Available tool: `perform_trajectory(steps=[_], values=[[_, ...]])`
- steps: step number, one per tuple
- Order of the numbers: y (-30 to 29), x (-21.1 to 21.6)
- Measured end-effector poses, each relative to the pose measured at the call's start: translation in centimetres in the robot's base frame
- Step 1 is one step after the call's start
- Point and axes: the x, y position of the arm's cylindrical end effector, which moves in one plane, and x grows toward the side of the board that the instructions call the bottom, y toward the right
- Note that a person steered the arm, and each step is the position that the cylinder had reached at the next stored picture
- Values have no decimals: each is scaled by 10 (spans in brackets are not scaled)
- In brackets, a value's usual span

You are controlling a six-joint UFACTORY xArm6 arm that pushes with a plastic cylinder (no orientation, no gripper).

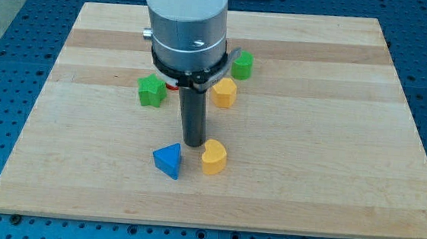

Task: Move your arm towards the left of the green star

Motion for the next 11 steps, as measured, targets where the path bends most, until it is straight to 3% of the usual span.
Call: perform_trajectory(steps=[1, 3, 5, 11], values=[[0, -5], [-99, 6], [-148, -48], [-113, -101]])
